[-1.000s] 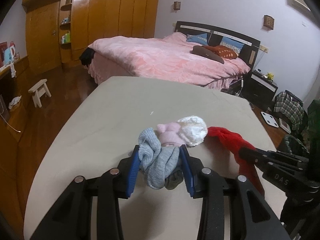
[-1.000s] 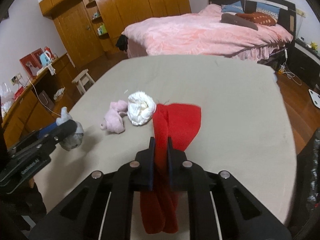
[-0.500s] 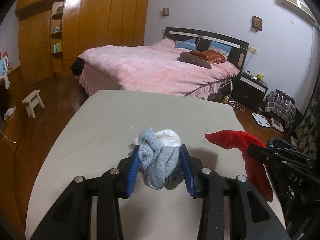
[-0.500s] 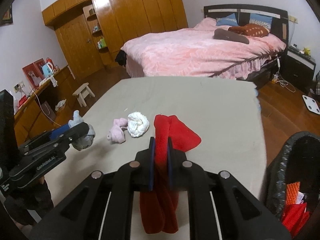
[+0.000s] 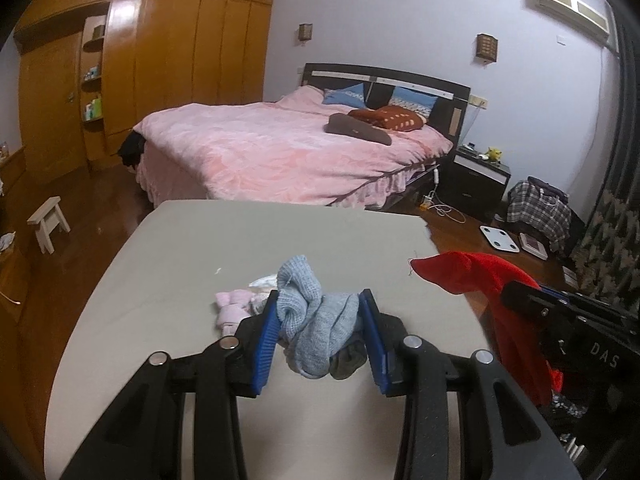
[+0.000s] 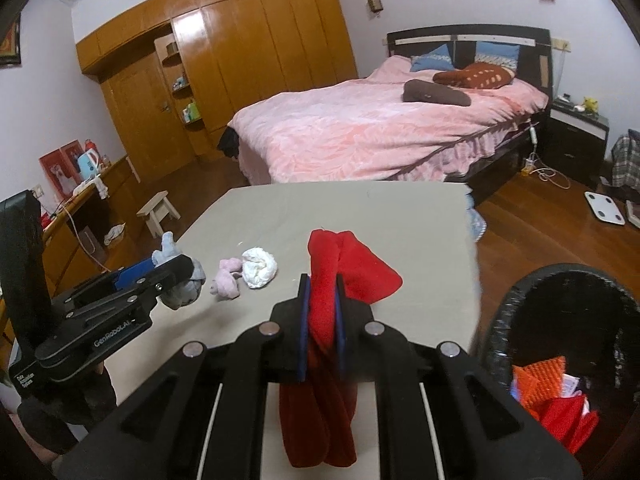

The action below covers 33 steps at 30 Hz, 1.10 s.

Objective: Collect trash
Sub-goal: 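Carry the grey sock and red strip over the bin with both tools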

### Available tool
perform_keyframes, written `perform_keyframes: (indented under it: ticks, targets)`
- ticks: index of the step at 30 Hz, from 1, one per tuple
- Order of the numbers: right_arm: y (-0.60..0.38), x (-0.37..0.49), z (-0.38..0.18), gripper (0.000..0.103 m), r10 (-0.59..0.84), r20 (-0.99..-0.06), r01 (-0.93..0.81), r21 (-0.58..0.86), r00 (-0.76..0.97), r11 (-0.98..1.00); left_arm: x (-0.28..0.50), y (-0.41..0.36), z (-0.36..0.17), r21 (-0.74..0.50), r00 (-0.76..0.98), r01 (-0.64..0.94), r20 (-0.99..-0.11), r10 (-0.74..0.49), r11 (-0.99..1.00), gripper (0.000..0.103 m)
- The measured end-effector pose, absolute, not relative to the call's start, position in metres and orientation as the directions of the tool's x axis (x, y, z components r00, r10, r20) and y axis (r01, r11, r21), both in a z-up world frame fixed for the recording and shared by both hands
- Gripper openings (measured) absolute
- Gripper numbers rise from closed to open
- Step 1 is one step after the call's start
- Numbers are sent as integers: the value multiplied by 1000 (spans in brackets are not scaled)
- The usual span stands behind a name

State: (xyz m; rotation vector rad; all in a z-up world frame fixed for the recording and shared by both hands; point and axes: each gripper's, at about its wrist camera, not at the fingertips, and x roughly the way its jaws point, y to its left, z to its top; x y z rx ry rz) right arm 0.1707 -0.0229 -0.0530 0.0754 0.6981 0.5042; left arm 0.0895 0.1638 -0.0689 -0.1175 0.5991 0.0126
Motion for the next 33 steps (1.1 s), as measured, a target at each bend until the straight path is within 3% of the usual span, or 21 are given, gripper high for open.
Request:
perform_keyframes:
  ticks: [33]
  targets:
    - [-159,124,-9,10,280,-519,-232,157,808,960,97,22,-33,-121,826,216,-506,-248,969,39]
